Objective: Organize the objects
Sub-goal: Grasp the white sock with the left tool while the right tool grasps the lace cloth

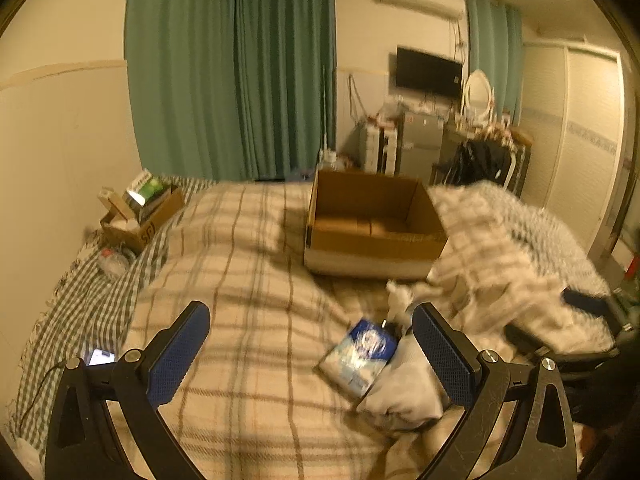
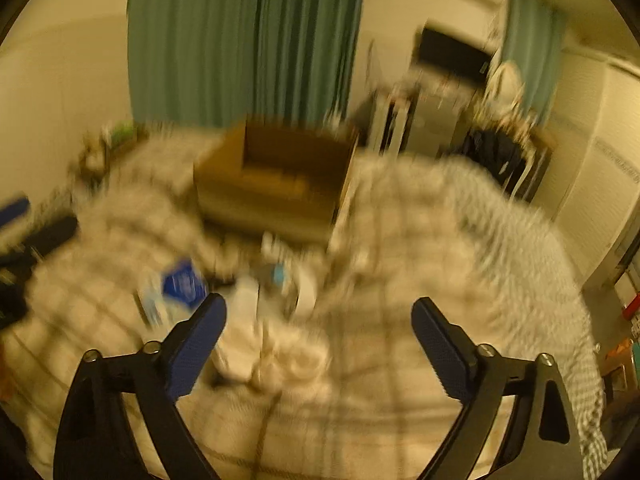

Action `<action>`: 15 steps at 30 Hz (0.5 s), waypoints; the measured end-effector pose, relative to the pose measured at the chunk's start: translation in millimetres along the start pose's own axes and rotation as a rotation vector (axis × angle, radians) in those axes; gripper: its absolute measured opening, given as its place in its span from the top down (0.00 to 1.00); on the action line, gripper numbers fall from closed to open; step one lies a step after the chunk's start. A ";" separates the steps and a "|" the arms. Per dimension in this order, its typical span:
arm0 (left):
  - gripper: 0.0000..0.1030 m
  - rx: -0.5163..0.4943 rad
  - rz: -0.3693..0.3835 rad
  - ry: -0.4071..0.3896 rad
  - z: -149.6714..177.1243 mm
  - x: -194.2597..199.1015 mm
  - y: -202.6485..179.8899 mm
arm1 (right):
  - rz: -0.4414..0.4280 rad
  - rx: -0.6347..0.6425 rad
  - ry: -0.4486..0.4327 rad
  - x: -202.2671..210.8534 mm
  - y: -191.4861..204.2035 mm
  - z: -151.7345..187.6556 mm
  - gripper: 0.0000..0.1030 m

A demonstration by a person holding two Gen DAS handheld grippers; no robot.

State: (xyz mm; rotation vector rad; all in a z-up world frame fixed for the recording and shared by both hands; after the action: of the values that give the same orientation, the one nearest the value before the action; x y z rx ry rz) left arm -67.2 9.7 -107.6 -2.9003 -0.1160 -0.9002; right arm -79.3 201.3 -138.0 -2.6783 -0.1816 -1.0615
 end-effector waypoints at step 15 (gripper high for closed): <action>0.07 -0.137 0.148 0.318 79.7 -55.7 -58.3 | -0.088 -0.016 0.069 -26.7 -7.6 24.1 0.84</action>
State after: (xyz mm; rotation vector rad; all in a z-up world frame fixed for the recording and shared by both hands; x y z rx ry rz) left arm -74.4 74.7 -200.2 -2.7908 0.1899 -1.3716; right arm -84.4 214.8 -171.8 -2.6651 -0.2818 -1.1836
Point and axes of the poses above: each gripper's, at about its wrist camera, not at the fingertips, and x roughly against the way its jaws point, y to its left, z to its underside, the point moved 6 cm from there along -x, roughly the way its jaws point, and after that the axes turned 7 degrees about x, right-handed, at the moved point
